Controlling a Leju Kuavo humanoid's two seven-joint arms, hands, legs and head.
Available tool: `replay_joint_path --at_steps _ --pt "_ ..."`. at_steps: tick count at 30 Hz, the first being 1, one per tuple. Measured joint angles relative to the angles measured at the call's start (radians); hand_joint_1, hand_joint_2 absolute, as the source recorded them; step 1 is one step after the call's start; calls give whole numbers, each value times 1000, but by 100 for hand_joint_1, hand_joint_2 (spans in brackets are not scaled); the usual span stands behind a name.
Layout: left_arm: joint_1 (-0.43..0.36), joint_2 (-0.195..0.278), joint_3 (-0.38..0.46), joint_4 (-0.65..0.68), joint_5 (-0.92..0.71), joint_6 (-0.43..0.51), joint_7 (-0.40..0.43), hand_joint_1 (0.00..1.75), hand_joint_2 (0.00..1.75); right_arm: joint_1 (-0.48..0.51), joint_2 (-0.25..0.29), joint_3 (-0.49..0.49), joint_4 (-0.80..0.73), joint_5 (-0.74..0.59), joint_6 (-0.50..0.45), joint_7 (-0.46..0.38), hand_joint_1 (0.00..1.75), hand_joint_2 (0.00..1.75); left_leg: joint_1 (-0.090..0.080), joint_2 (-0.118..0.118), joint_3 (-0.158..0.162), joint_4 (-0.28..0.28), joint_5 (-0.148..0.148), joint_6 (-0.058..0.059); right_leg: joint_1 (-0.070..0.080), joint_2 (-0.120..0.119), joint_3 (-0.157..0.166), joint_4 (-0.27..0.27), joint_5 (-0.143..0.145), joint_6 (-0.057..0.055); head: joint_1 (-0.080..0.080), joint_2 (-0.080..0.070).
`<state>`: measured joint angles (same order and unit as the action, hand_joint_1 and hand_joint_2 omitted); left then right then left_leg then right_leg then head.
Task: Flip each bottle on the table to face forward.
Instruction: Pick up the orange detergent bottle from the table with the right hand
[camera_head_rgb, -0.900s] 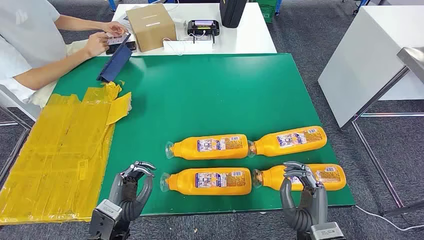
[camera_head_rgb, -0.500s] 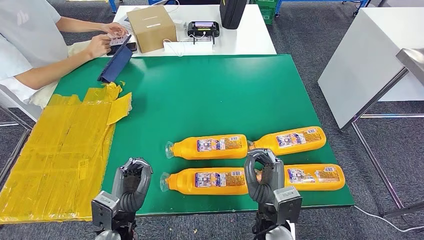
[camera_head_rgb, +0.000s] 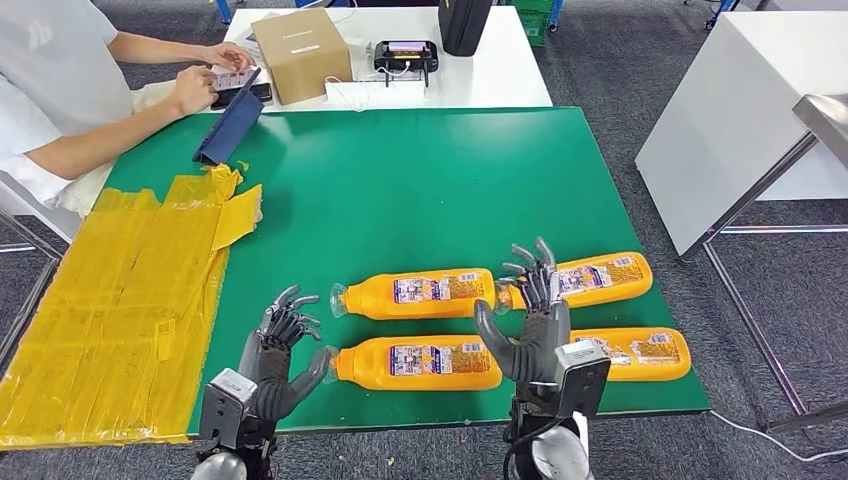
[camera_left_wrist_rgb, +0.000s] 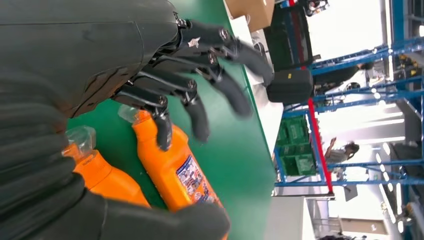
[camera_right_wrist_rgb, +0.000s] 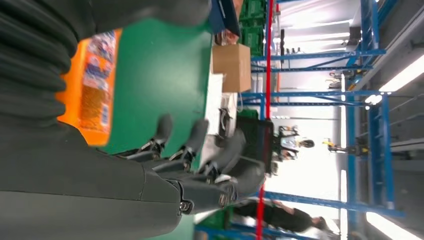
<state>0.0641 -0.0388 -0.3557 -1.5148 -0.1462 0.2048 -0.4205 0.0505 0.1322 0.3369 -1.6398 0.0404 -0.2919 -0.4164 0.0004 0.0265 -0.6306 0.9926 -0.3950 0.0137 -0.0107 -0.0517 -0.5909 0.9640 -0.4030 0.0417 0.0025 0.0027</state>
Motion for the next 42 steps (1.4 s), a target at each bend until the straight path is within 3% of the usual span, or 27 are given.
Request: replay_joint_path --at_steps 12,18,20,26,30,34,42 --pt "-23 6 25 10 42 -59 5 0 175 -142 -72 12 36 356 -80 138 0 175 0 0 0 0 0 0 0 0 0 0 0 0 0 0" --pt "-48 -13 32 10 102 -114 5 0 175 -282 -114 67 156 695 -55 303 0 175 0 0 -1 0 1 1 0 0 0 0 0 0 0 0" --pt "-56 -20 32 10 106 -121 7 0 175 -323 -121 85 202 747 -43 329 0 175 0 -1 -1 0 2 1 0 -1 0 0 1 0 0 0" --pt "-62 -26 33 10 111 -126 8 0 175 -373 -131 111 272 779 -32 345 0 175 0 -1 -1 0 1 1 0 -1 0 0 0 0 0 0" --pt "-71 -31 33 10 160 -185 8 0 175 -421 -138 144 336 829 61 361 0 175 0 -1 -2 0 1 1 0 -1 0 0 0 0 0 0" --pt "-98 -44 26 14 217 -263 1 0 175 -519 -135 202 490 849 173 337 0 175 0 -1 -2 0 2 2 0 -1 0 0 1 1 0 0" --pt "-140 -57 -17 32 268 -320 -33 0 175 -648 -66 284 801 797 243 274 0 175 0 -1 -2 1 3 1 0 -1 0 1 1 1 0 0"
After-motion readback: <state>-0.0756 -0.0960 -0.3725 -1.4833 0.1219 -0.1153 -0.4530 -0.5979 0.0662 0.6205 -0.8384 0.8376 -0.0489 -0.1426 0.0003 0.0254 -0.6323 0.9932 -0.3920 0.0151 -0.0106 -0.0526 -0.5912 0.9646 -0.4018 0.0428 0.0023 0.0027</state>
